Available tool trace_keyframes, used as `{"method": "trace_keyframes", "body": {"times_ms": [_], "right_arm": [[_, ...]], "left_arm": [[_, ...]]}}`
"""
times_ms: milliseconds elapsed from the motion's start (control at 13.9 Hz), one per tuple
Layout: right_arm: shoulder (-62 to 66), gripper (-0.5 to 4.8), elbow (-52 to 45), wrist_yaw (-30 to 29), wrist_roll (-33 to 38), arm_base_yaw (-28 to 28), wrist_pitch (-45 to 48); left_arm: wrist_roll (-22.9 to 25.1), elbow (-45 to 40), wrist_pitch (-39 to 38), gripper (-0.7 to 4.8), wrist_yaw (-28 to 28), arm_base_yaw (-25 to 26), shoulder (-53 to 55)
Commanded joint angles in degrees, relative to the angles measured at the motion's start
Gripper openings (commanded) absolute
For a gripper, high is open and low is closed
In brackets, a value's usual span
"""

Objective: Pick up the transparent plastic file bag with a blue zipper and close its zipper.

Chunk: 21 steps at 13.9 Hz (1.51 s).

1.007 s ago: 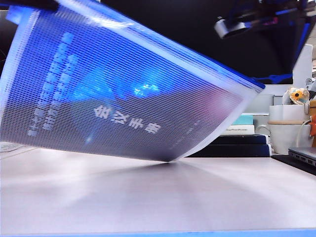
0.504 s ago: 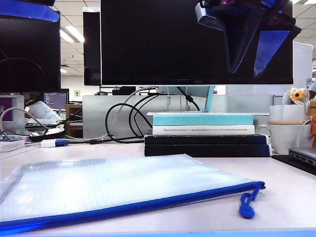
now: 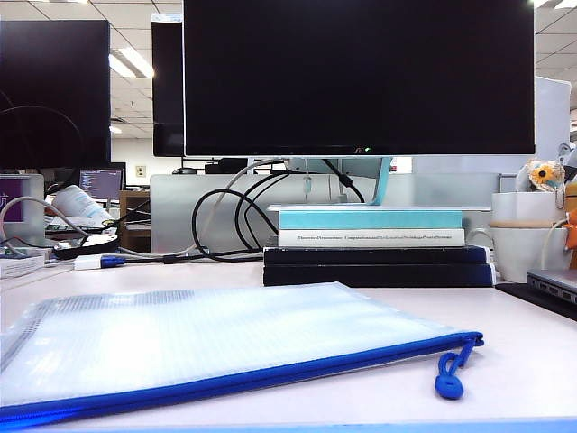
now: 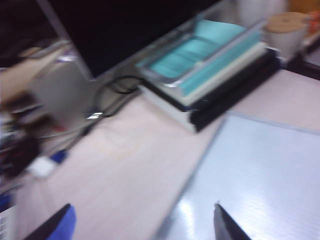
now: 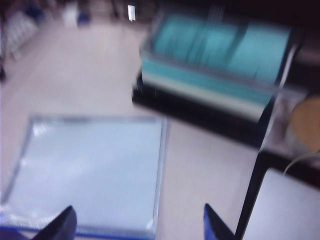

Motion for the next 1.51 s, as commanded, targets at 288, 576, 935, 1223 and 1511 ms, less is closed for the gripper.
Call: {"method": "trace_keyframes", "body": {"times_ms": [288, 576, 935, 1223, 1511], "right_arm": [[-29.5, 3.25, -15.5, 10.4, 0.4, -0.3, 23.1], [-46.1, 2.91, -47.9, 7.9, 10.8, -0.2, 43.4], [-54.1, 1.98, -70.6, 7.0, 15.1, -0.2, 59.1], [-57.5, 1.03, -81.4, 17.3, 14.7, -0.2, 61.0], [-57.5, -0.05, -82.8, 17.3, 9.1, -0.3, 61.0]], "left_arm": [[-6.0, -1.7, -2.3, 2.86, -8.0, 0.8, -10.5], [-14.7, -13.6, 4.8, 2.8, -2.9, 9.1, -19.8], [-24.4, -18.5, 9.2, 2.68, -12.0, 17.0, -27.9], [-22.8, -20.5, 6.7, 0.7, -13.4, 17.0, -27.9], [-27.8, -25.7, 10.9, -0.06, -7.5, 17.0, -27.9]]}}
